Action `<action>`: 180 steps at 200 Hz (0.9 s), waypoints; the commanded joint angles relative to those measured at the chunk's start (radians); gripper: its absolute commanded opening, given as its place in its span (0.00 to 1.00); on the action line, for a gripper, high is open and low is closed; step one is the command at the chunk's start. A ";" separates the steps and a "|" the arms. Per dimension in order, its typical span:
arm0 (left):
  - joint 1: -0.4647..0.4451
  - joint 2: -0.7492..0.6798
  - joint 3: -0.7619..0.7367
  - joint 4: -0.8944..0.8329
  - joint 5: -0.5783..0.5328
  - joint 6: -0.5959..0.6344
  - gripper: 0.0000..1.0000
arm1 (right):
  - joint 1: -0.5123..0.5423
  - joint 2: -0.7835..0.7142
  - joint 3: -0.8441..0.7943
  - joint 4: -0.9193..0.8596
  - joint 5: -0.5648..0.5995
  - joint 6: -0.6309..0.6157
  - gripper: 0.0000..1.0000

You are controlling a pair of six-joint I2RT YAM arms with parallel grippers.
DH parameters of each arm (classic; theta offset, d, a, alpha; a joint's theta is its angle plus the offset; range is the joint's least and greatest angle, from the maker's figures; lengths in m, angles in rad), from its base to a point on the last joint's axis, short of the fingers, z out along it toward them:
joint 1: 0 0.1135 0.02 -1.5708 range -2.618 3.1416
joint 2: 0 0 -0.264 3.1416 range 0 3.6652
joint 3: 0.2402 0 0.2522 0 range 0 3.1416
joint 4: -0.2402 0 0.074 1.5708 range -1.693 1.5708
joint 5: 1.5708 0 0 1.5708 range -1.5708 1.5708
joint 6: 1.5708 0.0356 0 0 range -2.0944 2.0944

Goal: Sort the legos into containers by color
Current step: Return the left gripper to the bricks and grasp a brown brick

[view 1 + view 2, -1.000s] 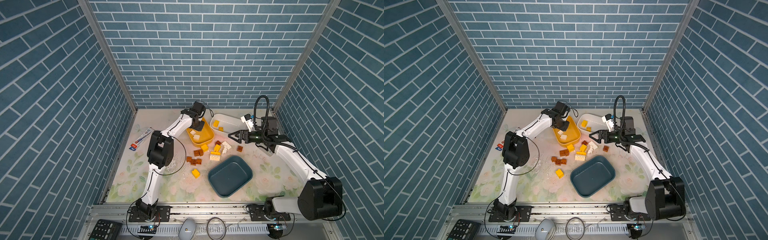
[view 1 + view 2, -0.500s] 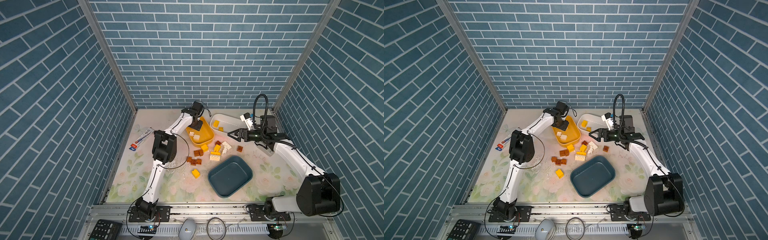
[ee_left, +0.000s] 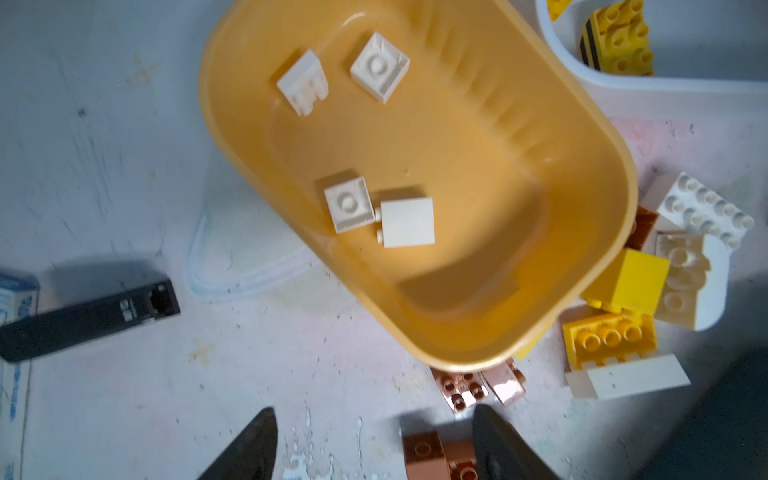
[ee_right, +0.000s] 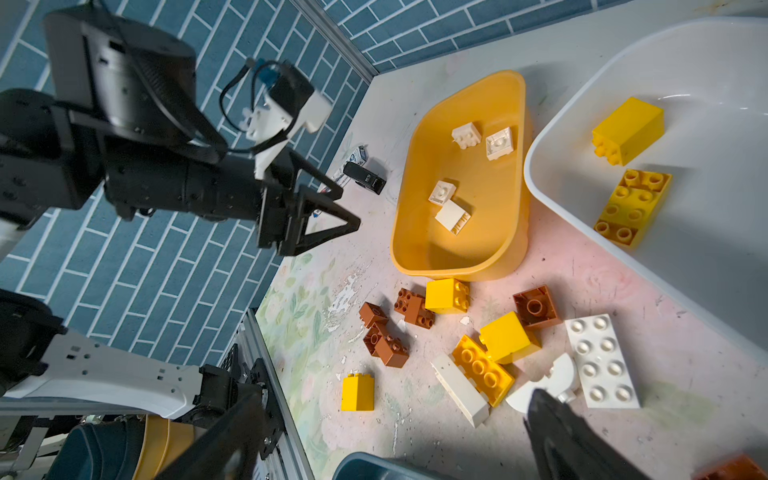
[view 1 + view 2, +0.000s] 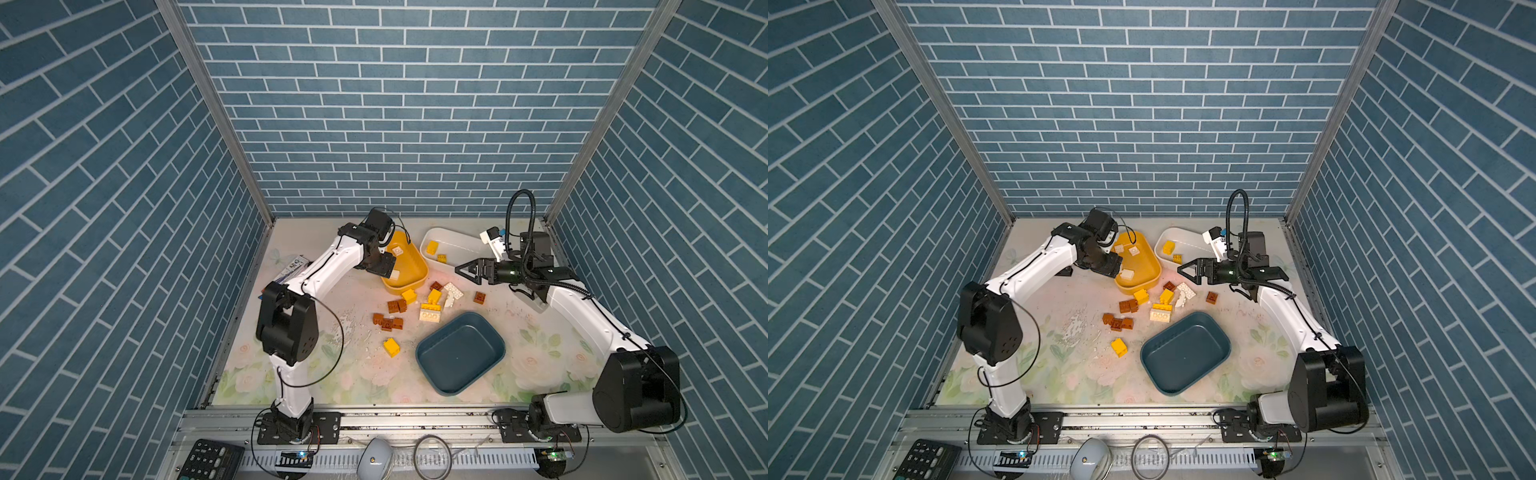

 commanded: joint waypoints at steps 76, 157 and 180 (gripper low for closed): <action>-0.086 -0.210 -0.447 0.156 0.014 -0.229 0.76 | 0.025 -0.058 -0.048 0.012 0.003 0.028 0.98; -0.111 -0.236 -0.465 0.178 -0.117 -0.860 0.81 | 0.030 -0.072 -0.065 0.005 0.008 0.024 0.98; -0.136 -0.234 -0.475 0.172 -0.132 -1.162 0.80 | 0.032 -0.070 -0.063 0.005 0.005 0.023 0.99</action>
